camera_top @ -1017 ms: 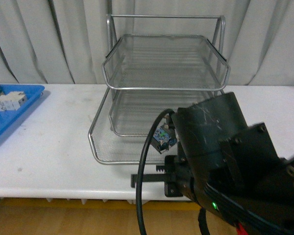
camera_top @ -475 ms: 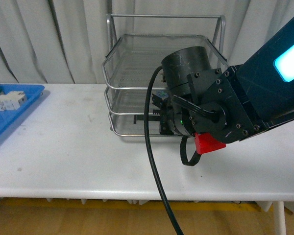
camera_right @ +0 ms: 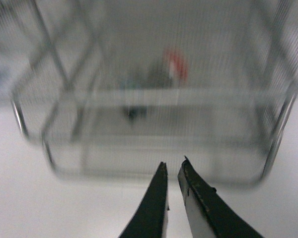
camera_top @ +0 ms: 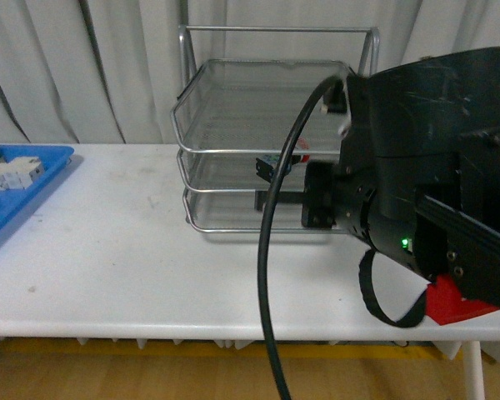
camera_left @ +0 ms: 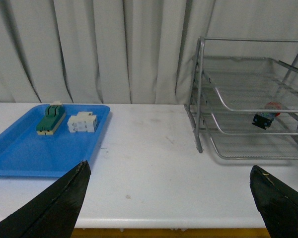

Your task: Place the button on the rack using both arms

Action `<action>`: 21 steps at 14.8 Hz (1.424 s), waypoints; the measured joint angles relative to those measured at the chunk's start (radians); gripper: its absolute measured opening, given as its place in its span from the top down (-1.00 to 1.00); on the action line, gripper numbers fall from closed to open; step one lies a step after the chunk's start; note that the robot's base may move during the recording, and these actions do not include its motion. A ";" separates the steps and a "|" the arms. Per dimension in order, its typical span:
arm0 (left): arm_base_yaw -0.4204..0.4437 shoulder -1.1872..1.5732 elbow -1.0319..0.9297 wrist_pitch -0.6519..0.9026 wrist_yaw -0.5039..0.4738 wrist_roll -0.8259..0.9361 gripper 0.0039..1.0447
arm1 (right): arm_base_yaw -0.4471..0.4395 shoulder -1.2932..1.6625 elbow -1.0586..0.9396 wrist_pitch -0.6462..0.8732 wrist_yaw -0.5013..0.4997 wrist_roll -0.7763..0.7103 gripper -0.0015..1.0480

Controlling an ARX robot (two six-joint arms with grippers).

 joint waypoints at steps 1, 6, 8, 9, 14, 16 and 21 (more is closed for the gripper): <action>0.000 0.000 0.000 0.000 0.001 0.000 -0.88 | -0.014 0.005 -0.085 0.183 0.083 -0.084 0.97; 0.001 0.000 0.000 -0.001 0.000 0.000 -0.88 | -0.211 -0.374 -0.602 0.400 -0.036 -0.206 0.97; 0.001 0.000 0.000 -0.001 0.000 0.000 -0.88 | -0.265 -0.514 -0.686 0.407 -0.080 -0.209 0.97; 0.001 0.000 0.000 -0.001 0.000 0.000 -0.88 | -0.290 -0.599 -0.725 0.392 -0.100 -0.208 0.97; 0.001 0.000 0.000 -0.001 0.000 0.000 -0.88 | -0.362 -0.981 -0.816 0.086 -0.178 -0.209 0.97; 0.001 0.000 0.000 -0.001 0.000 0.000 -0.88 | -0.375 -1.078 -0.829 0.021 -0.196 -0.209 0.97; 0.001 0.000 0.000 -0.001 0.000 0.000 -0.88 | -0.462 -1.306 -0.869 -0.174 -0.276 -0.209 0.97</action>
